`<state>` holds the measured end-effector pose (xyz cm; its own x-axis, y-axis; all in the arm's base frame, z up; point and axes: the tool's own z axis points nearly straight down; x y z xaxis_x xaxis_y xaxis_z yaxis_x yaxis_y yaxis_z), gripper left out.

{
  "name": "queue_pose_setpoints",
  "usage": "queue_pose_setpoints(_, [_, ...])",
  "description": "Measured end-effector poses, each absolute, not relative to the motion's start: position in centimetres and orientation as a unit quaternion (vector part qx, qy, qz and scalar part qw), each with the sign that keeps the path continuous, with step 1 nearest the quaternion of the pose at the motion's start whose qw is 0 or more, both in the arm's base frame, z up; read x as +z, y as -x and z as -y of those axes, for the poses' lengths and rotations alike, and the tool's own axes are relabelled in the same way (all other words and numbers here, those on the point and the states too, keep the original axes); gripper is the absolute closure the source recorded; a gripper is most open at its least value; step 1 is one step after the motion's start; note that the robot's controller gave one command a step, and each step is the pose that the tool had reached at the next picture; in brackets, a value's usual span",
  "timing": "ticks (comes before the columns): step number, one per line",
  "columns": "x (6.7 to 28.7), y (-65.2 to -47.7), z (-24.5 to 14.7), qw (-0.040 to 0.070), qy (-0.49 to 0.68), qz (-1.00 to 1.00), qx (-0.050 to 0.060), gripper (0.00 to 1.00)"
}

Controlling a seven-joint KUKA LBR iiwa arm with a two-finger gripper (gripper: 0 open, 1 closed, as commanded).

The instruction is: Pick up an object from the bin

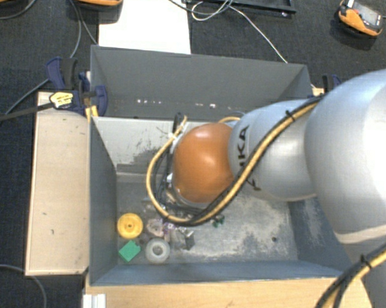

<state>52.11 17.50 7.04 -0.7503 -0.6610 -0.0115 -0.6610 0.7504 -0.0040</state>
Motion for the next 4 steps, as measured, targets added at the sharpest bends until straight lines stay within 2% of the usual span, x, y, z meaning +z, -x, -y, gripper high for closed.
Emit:
queue_pose_setpoints(1, [6.78, -51.92, -16.20, -0.003, 0.135, -0.991, 0.001, 1.00])
queue_pose_setpoints(2, [6.74, -51.89, -16.01, -0.004, 0.079, -0.997, 0.001, 1.00])
queue_pose_setpoints(4, [6.76, -51.86, -15.74, -0.005, 0.048, -0.999, 0.001, 1.00])
